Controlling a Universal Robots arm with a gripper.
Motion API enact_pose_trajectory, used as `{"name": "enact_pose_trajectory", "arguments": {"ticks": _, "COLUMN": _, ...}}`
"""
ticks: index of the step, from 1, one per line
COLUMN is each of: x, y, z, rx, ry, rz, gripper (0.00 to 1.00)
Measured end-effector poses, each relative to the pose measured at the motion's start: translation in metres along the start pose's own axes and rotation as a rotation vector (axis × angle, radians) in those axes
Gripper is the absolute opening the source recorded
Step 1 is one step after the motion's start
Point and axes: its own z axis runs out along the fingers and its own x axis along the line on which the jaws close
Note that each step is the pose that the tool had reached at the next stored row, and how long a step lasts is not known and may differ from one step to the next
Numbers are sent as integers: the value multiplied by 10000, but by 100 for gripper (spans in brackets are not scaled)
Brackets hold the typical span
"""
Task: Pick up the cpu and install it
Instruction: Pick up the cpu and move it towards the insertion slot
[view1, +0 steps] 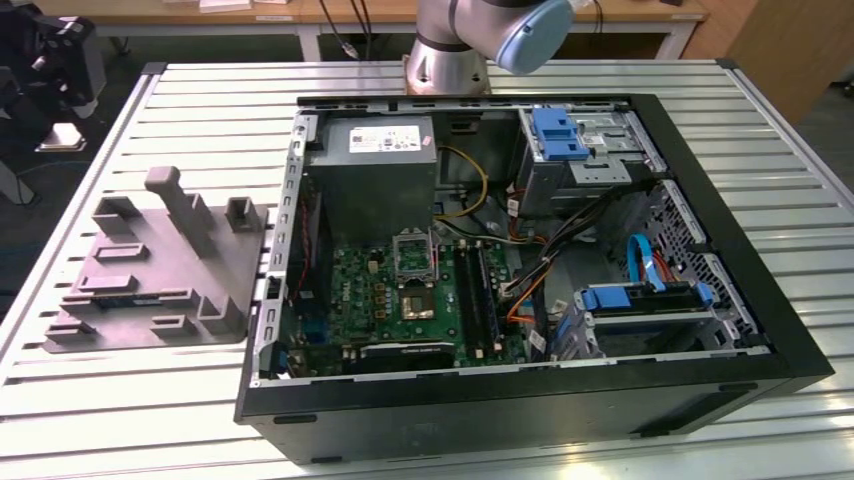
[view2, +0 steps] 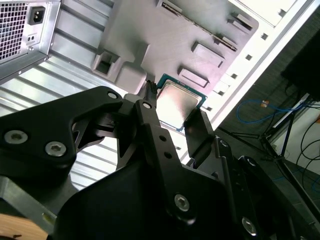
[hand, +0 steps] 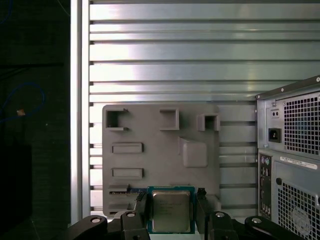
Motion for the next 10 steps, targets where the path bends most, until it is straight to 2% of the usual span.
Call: {"name": "enact_pose_trajectory", "arguments": {"ticks": 10, "x": -20, "y": 1, "z": 0, "rx": 1, "ry": 0, "rz": 0, "gripper": 47}}
